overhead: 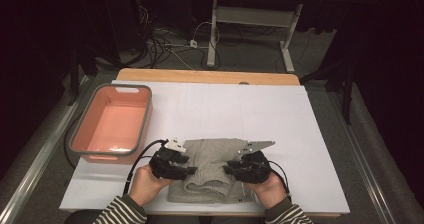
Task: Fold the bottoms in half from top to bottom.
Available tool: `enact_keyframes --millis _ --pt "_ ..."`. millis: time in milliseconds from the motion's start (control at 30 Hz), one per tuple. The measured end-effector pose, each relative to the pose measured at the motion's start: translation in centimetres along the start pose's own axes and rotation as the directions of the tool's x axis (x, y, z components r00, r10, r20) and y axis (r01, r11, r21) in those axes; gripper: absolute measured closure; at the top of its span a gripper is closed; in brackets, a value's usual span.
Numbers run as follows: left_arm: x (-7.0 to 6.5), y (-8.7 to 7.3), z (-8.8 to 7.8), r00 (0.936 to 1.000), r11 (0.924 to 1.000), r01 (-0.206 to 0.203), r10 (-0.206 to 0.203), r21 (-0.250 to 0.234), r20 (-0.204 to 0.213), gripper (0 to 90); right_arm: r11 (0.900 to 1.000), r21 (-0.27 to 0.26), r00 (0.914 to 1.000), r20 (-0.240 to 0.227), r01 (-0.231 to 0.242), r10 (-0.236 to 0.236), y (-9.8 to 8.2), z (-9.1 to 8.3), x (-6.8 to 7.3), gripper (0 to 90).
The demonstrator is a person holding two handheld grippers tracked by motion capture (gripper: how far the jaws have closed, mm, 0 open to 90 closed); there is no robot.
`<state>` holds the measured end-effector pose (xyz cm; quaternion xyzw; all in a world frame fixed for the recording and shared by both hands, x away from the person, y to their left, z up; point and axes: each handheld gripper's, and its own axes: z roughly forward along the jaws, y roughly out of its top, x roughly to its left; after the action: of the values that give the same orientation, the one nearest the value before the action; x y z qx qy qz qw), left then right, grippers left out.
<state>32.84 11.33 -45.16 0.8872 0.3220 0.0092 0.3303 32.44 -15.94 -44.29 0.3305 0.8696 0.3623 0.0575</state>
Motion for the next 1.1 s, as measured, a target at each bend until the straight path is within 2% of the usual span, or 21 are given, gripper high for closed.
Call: enact_keyframes --millis 100,233,533,600,667,833,1000,1100 --pt "-0.4 -0.2 0.1 1.0000 0.9999 -0.010 0.010 0.006 -0.002 47.0 1.000 0.020 1.0000 0.000 0.009 -0.009 -0.4 0.4 0.3 71.7" --pt "-0.6 -0.6 0.3 1.0000 1.0000 -0.001 0.001 0.006 0.005 47.0 0.999 0.034 1.0000 0.005 0.007 -0.007 -0.8 0.8 0.5 71.8" --pt "-0.9 -1.1 0.1 1.0000 0.9999 -0.002 0.002 -0.011 -0.001 46.9 1.000 0.031 0.9999 0.013 0.005 -0.005 -1.5 0.8 0.9 72.4" --pt "-0.6 -1.0 -0.2 0.9998 0.9994 0.021 -0.021 -0.027 -0.001 44.4 1.000 0.027 0.9998 0.016 0.007 -0.007 -1.4 0.6 0.8 69.4" --pt "-0.1 -0.9 -0.6 0.9978 0.9965 0.062 -0.061 -0.056 0.025 43.6 1.000 0.009 0.9995 0.029 0.015 -0.016 -1.1 0.2 0.7 66.8" --pt "1.2 -0.8 -1.6 0.9944 0.9889 0.105 -0.106 -0.105 -0.001 43.3 0.999 -0.033 0.9986 0.049 0.019 -0.017 -0.5 -0.7 0.6 65.3" --pt "2.5 -0.3 -1.7 0.9900 0.9847 0.134 -0.138 -0.112 -0.031 43.2 0.997 -0.079 0.9961 0.086 -0.011 0.018 0.3 -1.7 -0.6 63.4" --pt "3.4 0.3 -1.4 0.9853 0.9809 0.162 -0.167 -0.108 -0.038 42.0 0.995 -0.099 0.9908 0.128 -0.032 0.045 0.8 -2.2 -1.7 61.7"
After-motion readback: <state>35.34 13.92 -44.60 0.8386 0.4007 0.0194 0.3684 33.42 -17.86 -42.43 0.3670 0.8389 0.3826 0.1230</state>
